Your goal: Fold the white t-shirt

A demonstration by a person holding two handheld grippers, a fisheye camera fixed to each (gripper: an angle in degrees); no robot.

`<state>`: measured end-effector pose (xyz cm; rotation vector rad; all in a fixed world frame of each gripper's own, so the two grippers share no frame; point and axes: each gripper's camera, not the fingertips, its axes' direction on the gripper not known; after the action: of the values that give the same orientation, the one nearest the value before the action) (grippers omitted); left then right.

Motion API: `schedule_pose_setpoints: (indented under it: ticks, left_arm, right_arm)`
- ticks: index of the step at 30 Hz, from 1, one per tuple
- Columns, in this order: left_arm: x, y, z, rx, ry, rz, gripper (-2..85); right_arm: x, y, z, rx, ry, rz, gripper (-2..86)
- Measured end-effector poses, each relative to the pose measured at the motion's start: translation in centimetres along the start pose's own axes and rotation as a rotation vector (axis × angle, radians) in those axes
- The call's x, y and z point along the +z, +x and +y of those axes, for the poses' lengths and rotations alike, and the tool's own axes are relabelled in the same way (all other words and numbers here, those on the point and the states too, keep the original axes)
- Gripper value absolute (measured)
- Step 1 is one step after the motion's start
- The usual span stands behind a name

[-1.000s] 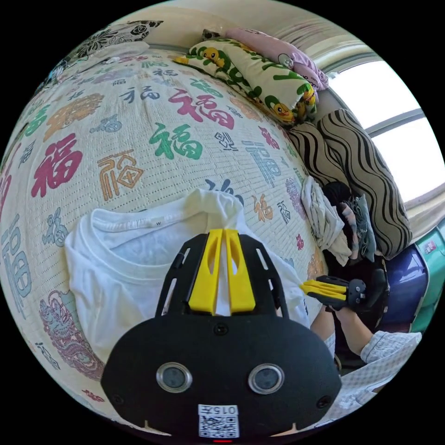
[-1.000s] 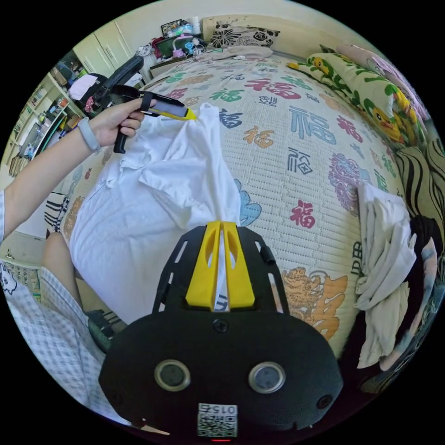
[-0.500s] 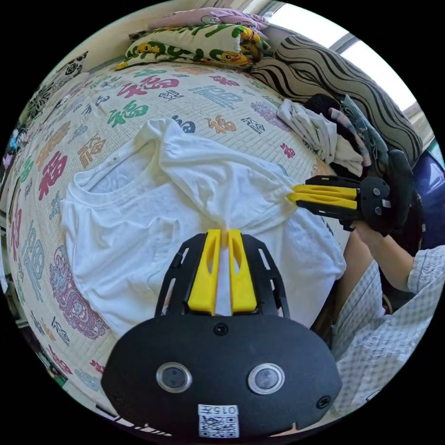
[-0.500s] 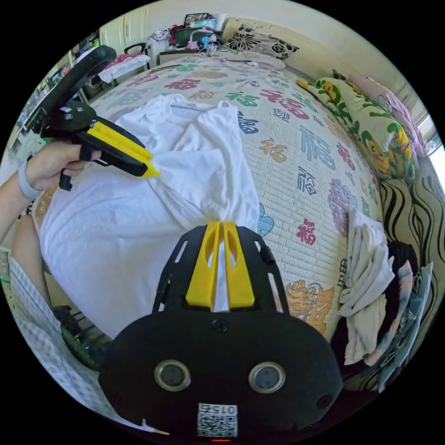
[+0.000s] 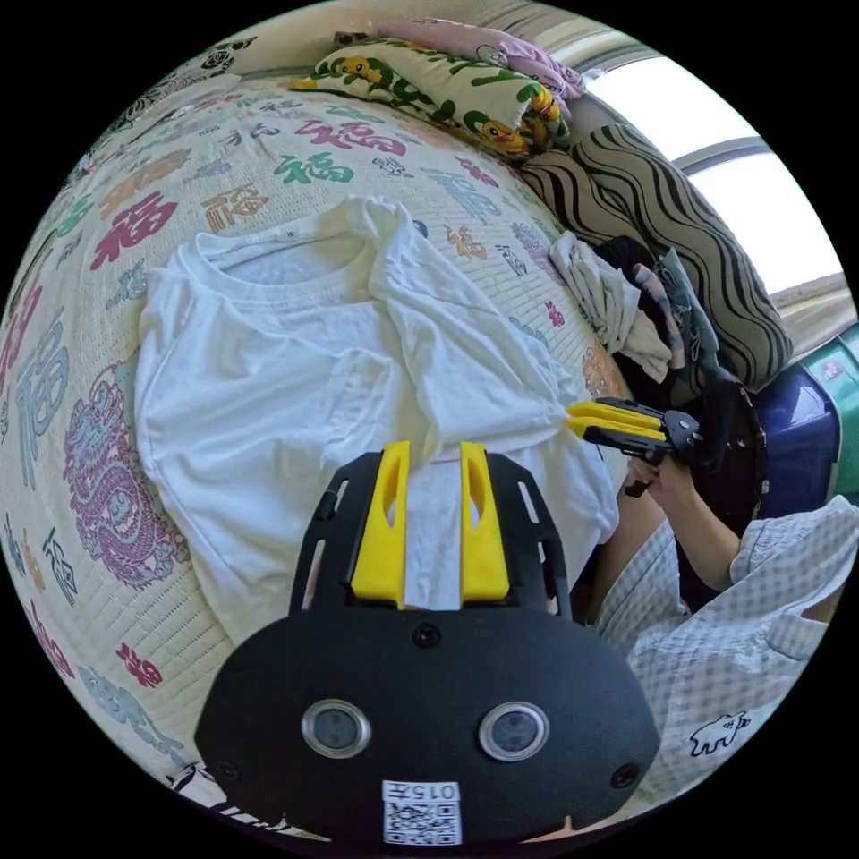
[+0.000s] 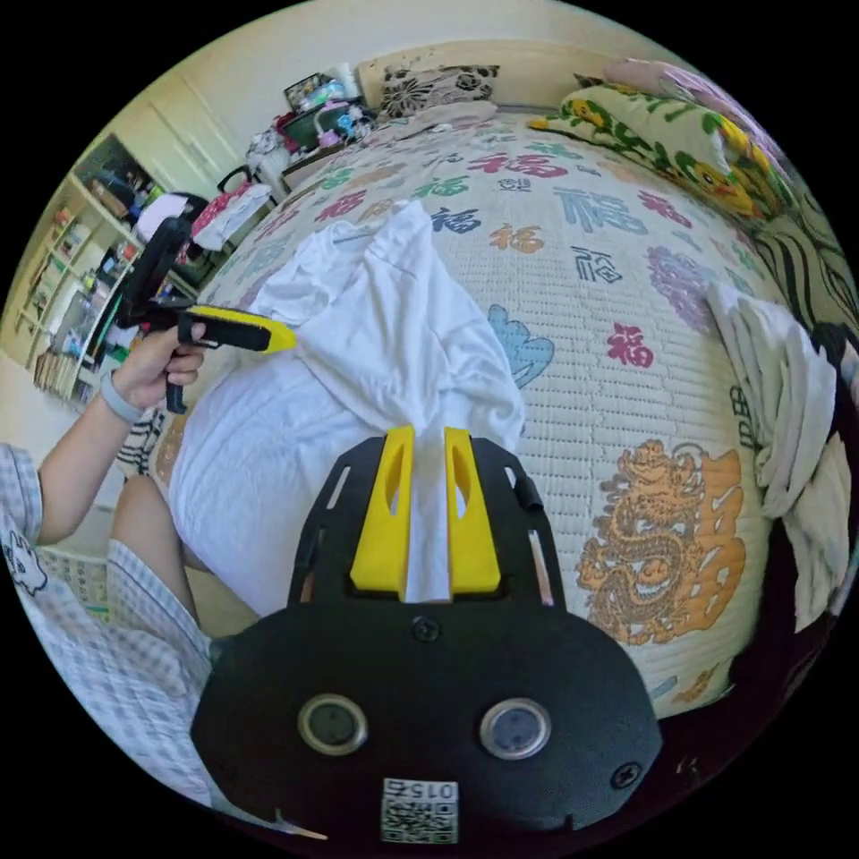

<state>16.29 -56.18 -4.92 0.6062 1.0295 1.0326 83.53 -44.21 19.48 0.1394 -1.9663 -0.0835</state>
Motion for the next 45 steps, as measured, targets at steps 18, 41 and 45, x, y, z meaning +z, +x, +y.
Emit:
schedule_pose_setpoints:
  ticks: [18, 41, 45]
  left_arm:
    - [5.7, 0.9, -3.9, 0.113, -0.115, -0.221, 5.7]
    - [4.8, -8.9, -17.5, -0.096, 0.178, 0.064, 0.4]
    - [5.4, -10.6, -18.1, -0.150, 0.168, 0.106, 3.5]
  right_arm:
    - [1.5, 7.4, -1.2, 0.075, -0.083, -0.057, 2.5]
    - [0.8, 19.9, -3.1, 0.589, 0.232, -0.348, -0.4]
    - [1.1, 19.5, -3.7, 0.579, 0.224, -0.286, -0.5]
